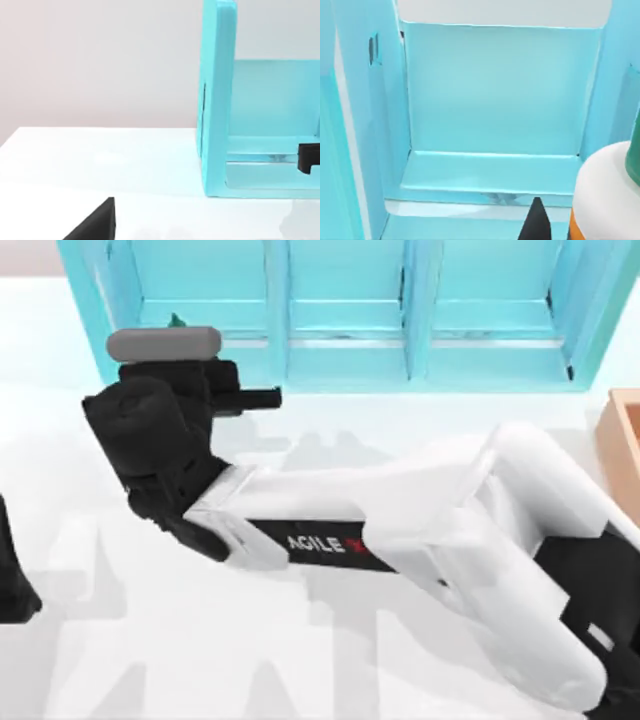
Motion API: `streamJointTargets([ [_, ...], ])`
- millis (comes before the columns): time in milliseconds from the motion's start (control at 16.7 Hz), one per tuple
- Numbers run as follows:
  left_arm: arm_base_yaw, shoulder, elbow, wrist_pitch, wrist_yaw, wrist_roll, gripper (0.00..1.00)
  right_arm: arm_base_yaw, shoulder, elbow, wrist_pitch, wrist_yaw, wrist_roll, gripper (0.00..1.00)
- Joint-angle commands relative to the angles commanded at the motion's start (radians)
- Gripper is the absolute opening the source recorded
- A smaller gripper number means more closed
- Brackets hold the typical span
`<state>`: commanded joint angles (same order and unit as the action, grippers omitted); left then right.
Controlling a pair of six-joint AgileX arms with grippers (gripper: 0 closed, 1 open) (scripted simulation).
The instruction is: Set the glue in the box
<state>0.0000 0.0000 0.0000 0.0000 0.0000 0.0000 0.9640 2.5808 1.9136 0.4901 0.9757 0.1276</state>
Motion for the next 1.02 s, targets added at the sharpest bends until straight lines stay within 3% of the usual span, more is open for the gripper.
streamJointTargets([
  [180,0.000,0.000,0.000,0.000,0.000,0.000,1.00,-0.042,-0.091,0.006,-0.070,-0.117,-0.099,0.00],
  [360,0.000,0.000,0.000,0.000,0.000,0.000,1.00,-0.120,-0.220,0.007,-0.192,-0.307,-0.269,0.00],
  [720,0.000,0.000,0.000,0.000,0.000,0.000,1.00,-0.390,-0.477,-0.030,-0.562,-0.807,-0.776,0.00],
  [1020,0.000,0.000,0.000,0.000,0.000,0.000,1.00,-0.730,-0.607,-0.140,-0.958,-1.261,-1.301,0.00],
])
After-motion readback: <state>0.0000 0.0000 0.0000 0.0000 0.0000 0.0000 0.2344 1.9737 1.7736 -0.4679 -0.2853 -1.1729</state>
